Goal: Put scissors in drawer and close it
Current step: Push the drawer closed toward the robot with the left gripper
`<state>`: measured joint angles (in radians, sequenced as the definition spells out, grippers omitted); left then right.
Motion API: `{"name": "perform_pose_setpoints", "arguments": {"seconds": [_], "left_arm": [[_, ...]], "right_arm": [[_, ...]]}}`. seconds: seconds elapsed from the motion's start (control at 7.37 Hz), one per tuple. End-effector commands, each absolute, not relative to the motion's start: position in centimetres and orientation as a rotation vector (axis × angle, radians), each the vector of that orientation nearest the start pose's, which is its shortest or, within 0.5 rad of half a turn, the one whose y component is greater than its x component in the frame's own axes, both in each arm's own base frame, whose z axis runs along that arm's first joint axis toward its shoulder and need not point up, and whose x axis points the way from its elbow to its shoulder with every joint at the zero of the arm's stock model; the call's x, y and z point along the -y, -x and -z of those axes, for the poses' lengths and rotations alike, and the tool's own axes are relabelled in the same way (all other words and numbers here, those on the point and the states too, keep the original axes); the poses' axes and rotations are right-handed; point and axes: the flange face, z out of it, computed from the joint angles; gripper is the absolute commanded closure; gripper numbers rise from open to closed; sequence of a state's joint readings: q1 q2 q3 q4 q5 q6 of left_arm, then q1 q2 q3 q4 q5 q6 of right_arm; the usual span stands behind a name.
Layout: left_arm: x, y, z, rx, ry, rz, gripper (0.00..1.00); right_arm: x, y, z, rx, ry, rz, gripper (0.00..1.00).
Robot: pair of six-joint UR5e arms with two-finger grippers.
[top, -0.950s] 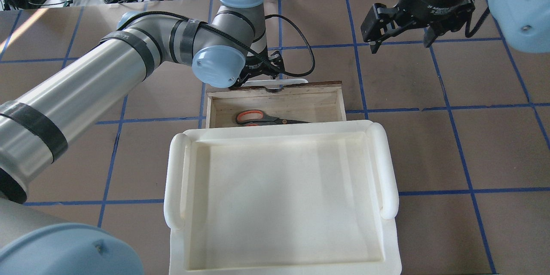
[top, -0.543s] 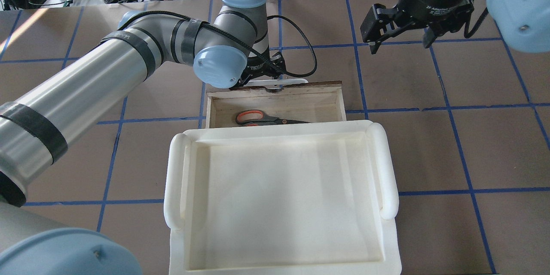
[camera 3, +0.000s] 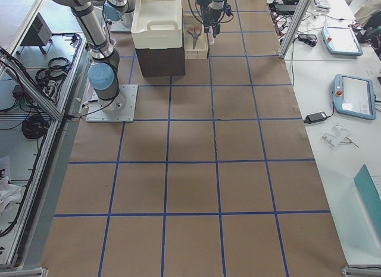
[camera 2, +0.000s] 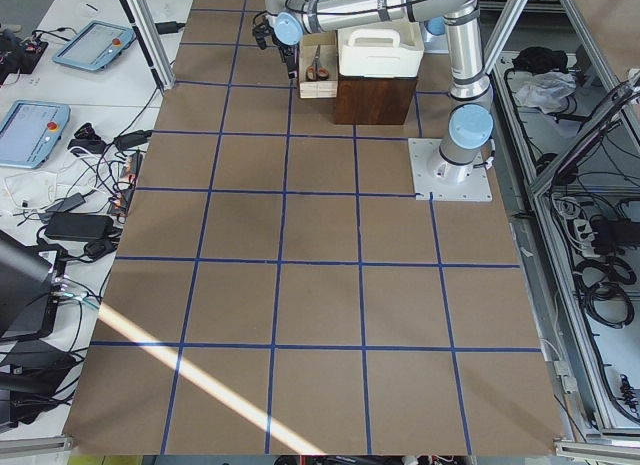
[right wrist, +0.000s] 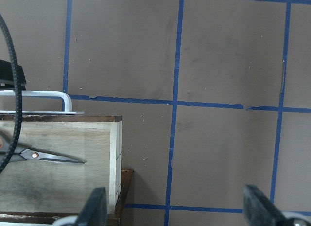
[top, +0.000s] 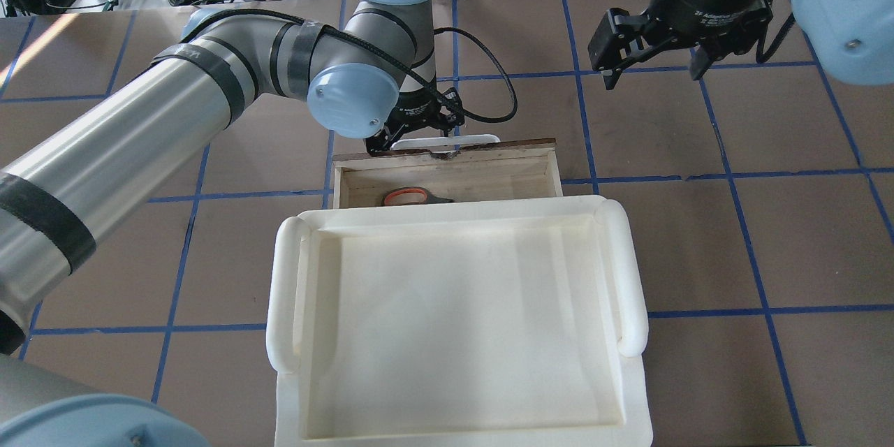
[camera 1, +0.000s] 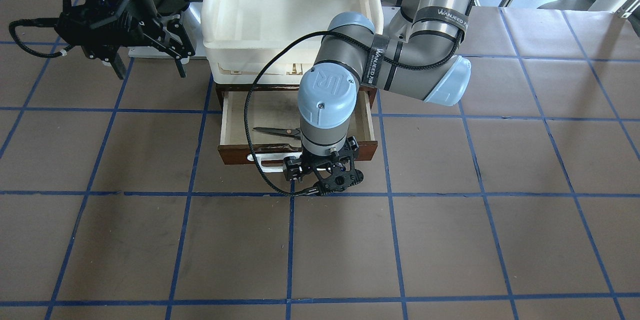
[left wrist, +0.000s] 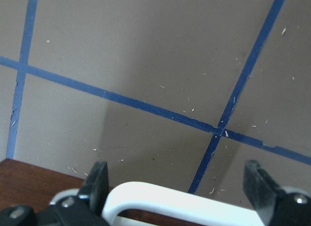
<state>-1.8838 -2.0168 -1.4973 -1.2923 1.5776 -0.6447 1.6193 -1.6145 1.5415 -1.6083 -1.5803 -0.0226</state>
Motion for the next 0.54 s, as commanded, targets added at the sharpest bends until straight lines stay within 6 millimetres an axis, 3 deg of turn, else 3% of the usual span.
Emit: {"name": "perform_pose_setpoints", "arguments": {"seconds": [0.0,0.41], "left_arm": [[56.6,32.3,-29.8,-3.027,0.506,-0.183,0.0],[55.8,32.5,-29.8,-3.008,0.491,-0.245,0.0]], "right_arm": [[47.6,-15.5,-52.5,-3.145,0.108,0.16,0.0],[47.5,-15.7,-51.1,-3.143,0.118,0.126,0.0]]}}
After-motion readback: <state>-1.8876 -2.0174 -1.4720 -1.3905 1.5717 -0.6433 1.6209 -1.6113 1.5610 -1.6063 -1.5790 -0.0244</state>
